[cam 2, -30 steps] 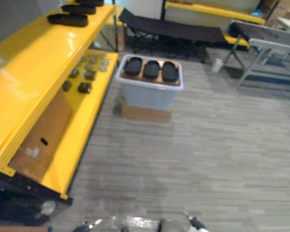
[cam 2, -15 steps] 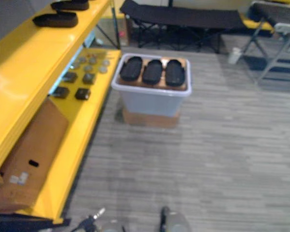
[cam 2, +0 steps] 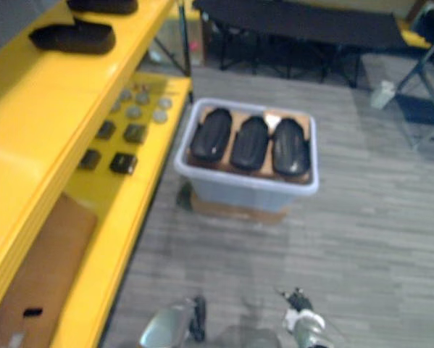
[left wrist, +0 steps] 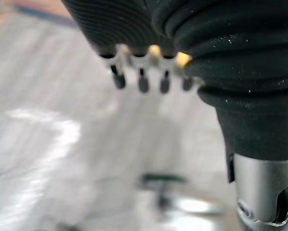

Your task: Walk over and take plastic housings, then place them on the shelf

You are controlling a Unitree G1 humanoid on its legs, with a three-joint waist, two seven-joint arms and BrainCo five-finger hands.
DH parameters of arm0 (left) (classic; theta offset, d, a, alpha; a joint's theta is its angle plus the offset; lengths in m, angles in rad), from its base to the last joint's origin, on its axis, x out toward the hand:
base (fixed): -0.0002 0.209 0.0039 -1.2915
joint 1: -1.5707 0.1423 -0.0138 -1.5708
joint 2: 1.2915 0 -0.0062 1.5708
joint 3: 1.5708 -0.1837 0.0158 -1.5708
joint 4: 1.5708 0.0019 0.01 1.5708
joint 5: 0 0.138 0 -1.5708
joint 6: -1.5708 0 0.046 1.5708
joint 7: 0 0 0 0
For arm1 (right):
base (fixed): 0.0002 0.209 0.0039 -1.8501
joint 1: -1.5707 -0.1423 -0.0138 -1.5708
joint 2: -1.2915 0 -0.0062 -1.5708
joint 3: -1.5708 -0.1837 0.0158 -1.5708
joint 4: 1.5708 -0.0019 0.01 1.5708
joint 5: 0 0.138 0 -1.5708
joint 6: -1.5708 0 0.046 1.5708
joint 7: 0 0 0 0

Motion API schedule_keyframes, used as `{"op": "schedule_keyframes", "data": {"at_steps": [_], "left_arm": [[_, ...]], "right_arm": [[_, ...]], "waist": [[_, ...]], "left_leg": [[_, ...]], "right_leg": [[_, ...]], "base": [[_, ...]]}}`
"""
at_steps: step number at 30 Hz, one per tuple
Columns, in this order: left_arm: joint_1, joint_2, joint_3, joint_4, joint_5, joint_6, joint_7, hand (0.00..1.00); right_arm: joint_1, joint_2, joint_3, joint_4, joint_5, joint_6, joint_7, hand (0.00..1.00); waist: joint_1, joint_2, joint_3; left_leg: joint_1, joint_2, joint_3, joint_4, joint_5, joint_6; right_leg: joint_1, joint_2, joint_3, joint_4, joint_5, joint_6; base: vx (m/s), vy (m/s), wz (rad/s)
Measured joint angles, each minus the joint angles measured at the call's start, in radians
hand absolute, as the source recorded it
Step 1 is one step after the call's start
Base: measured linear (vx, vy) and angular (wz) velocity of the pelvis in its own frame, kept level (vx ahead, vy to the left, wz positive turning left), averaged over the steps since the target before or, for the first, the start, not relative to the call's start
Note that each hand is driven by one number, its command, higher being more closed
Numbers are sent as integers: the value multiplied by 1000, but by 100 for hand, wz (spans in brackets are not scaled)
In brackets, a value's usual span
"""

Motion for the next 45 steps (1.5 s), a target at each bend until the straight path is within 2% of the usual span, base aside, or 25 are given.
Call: {"op": "schedule_keyframes", "data": {"at_steps": [2,4,7,8,9,10,11,13,14,15,16,19,20,21,24,25,28,30,31,33,36,38,40,41,45], "left_arm": [[-43,-1,-11,-55,-54,-38,-4,0],[-66,-1,-33,-78,-89,-57,-7,0],[-58,0,-43,-62,-121,-50,2,0],[-49,9,-44,-43,-138,-36,9,0],[-51,6,-42,-26,-143,-28,16,0],[-47,-37,-40,3,-148,-13,37,0],[-41,-78,-29,17,-156,-4,50,0],[-44,-94,-34,32,-152,8,69,0],[-44,-94,-32,42,-140,5,72,0],[-43,-93,-31,42,-127,2,76,0],[-32,-91,-32,44,-91,-13,94,0],[-24,-83,-31,45,-64,-32,133,0],[-26,-63,-34,44,-52,-38,149,0],[-26,-41,-41,47,-25,-46,159,0],[-35,-12,-52,58,6,-59,167,0],[-35,-10,-60,61,7,-60,167,0],[-65,-3,-82,60,20,-66,167,0],[-86,-16,-85,43,22,-77,164,0],[-91,-18,-93,39,23,-83,163,0],[-97,-15,-121,2,24,-103,164,0],[-97,-20,-121,-26,47,-117,170,0],[-98,-20,-120,-64,62,-137,193,0],[-98,-17,-117,-90,62,-142,205,0],[-98,-11,-111,-98,62,-141,210,0],[-95,-7,-108,-105,53,-138,234,0]], "right_arm": [[5,0,11,0,-3,0,-6,0],[12,2,11,0,-8,2,-20,0],[41,11,9,-1,-41,-3,-8,0],[57,23,17,-1,-58,-14,14,0],[63,18,21,1,-67,-18,29,0],[58,-10,49,-5,-99,-22,52,0],[54,-32,93,-17,-136,-37,78,0],[51,-64,154,-21,-180,-52,115,0],[55,-71,196,-49,-209,-76,123,0],[66,-72,220,-88,-220,-95,126,0],[116,-87,342,-281,-252,-152,133,0],[110,-109,541,-472,-338,-240,138,0],[68,-113,659,-536,-373,-280,136,0],[19,-112,765,-582,-386,-314,127,0],[-82,-69,878,-802,-348,-349,62,0],[-116,-57,877,-843,-332,-353,43,0],[-349,-34,759,-970,-258,-333,-106,0],[-513,-35,543,-956,-218,-271,-258,0],[-541,-43,485,-956,-202,-260,-301,0],[-599,-123,293,-941,-146,-210,-433,0],[-600,-228,168,-890,-73,-143,-496,0],[-562,-301,69,-870,14,-75,-511,0],[-516,-339,22,-855,16,-38,-522,0],[-490,-353,-7,-826,18,-34,-524,0],[-418,-403,-97,-769,35,-17,-548,0]], "waist": [[-5,20,-9],[-24,27,-16],[-28,1,-46],[-26,-39,-70],[-23,-37,-75],[-18,12,-88],[-27,48,-85],[-28,85,-80],[-27,83,-79],[-25,79,-78],[-31,84,-80],[-32,73,-73],[-30,55,-62],[-18,23,-44],[15,-36,-43],[16,-33,-40],[17,-20,-32],[18,1,-20],[18,7,-16],[15,15,-8],[2,27,27],[-3,30,75],[-15,25,118],[-29,24,136],[-39,15,149]], "left_leg": [[20,39,-22,-11,-17,-29],[36,68,-51,-9,-36,-61],[49,96,-108,-11,-74,-126],[50,84,-133,-12,-91,-155],[50,87,-141,-12,-102,-172],[46,142,-155,-8,-102,-188],[46,170,-165,-13,-92,-206],[42,196,-154,5,-63,-236],[28,197,-126,29,-25,-235],[29,197,-91,23,-26,-228],[11,201,-7,-38,16,-204],[12,198,5,-100,14,-202],[12,193,4,-123,10,-197],[11,189,5,-129,8,-192],[-26,172,10,-110,-1,-178],[-31,169,13,-109,-3,-175],[-58,153,30,-65,-9,-166],[-61,137,36,-43,-12,-161],[-64,134,35,-41,-14,-157],[-98,128,33,-30,-13,-155],[-126,128,31,-12,-13,-155],[-158,128,30,-5,-13,-154],[-175,130,24,1,-16,-150],[-199,133,3,20,-21,-144],[-246,140,-10,54,-39,-143]], "right_leg": [[-53,16,-26,-171,6,6],[-87,16,0,-336,57,14],[-113,47,85,-553,303,14],[-109,46,81,-591,464,-2],[-91,47,52,-599,408,21],[-61,98,28,-648,420,-3],[-23,122,-7,-696,418,-9],[24,139,-47,-725,408,-25],[52,125,-72,-738,406,-28],[62,115,-80,-744,405,-29],[62,108,-105,-755,404,-27],[38,112,-110,-759,407,-21],[30,111,-111,-767,413,-16],[29,111,-107,-784,430,-13],[15,110,-93,-835,473,-11],[14,108,-89,-842,481,-10],[-3,89,-77,-842,504,-6],[-4,76,-60,-842,514,1],[-6,74,-60,-842,515,3],[-38,67,-59,-835,521,5],[-66,63,-56,-818,521,5],[-106,64,-39,-807,527,-3],[-121,68,-38,-807,532,-6],[-130,73,-42,-807,532,-7],[-157,81,-42,-807,535,-9]], "base": [[398,-72,24],[345,-155,41],[385,-317,41],[288,-355,47],[325,-398,40],[270,-308,31],[242,-257,31],[182,-217,58],[137,-178,59],[71,-100,56],[48,-67,31],[-11,20,15],[-104,87,10],[-110,72,-1],[-93,43,-10],[-72,53,-9],[-94,101,-9],[-84,95,-13],[-80,75,-3],[-73,49,1],[-66,25,-2],[-54,7,-13],[-68,-9,-2],[-69,-7,3],[-36,19,4]]}}
